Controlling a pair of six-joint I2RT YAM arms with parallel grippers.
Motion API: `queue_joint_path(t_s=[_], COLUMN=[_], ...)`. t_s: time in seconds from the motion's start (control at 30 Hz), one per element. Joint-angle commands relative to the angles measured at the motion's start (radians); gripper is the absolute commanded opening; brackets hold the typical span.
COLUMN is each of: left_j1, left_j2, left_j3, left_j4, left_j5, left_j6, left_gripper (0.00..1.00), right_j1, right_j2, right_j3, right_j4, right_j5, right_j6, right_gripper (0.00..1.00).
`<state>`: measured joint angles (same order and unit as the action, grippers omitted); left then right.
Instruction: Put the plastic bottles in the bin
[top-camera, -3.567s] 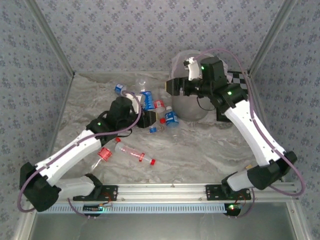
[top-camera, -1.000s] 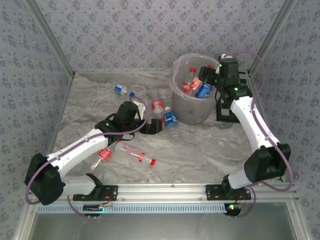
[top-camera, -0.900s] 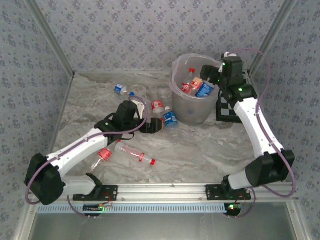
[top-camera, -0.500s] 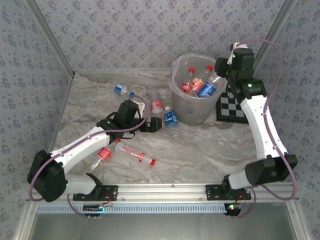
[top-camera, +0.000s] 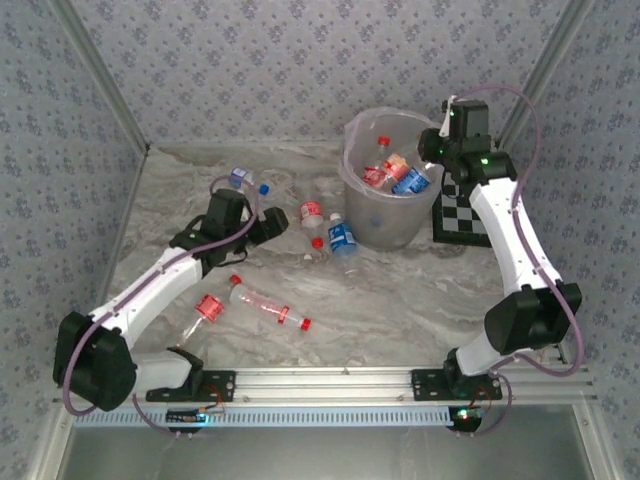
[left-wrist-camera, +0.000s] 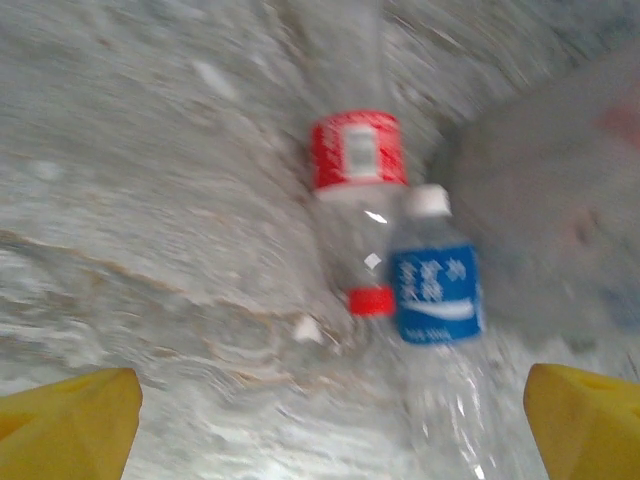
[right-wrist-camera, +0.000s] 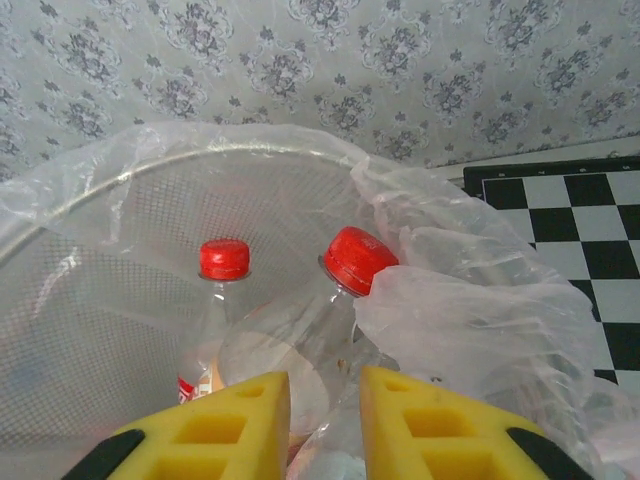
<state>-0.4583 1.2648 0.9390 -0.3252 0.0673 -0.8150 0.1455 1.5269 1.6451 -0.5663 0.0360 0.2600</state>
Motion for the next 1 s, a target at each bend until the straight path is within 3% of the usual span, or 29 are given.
queue_joint_path(t_s=[0.0,0.13,0.37,0.47,0.6,0.83,0.97], left_j1=[0.03,0.017,-0.037,-0.052,-0.063,-0.092,-0.098], left_j2=[0.059,0.179,0.435,0.56,0.7,0.816,0.843], left_j3=[0.093,0.146,0.34,0.468,0.594,0.658,0.65], left_j4=[-0.03,0.01,-0.021,-0.077,-0.139,-0.203,-0.199], left_j5=[-0.064,0.002,0.012,-0.009,-0.002,-0.091,-0.125], left_j6=[-0.082,-0.106,0.015,0.065,0.086,0.103,0.106], left_gripper=[0.97,0.98,1.0,1.0,1.0,0.95,0.79], right_j1=[0.001,0.003,-0.003,-0.005,-0.007,-0.014,-0.021], right_j2=[-0.088,-0.168,-0.328,-0.368,-0.411,-0.467,-0.475], right_j3=[0.084,0.056,-0.113,-0.148,-0.168,-0.201,-0.203], right_j4=[-0.069,-0.112,-0.162,-0.208,-0.268,-0.307,-0.31], right_j5=[-0.004,-0.026,-0.172,-0.242,-0.235,-0.235,-0.235], right_j6=[-0.03,-0.031,0.009,0.01,0.006,0.021,0.026], right_gripper=[0.39,0.6,0.76,0.9,0.94,0.94,0.93])
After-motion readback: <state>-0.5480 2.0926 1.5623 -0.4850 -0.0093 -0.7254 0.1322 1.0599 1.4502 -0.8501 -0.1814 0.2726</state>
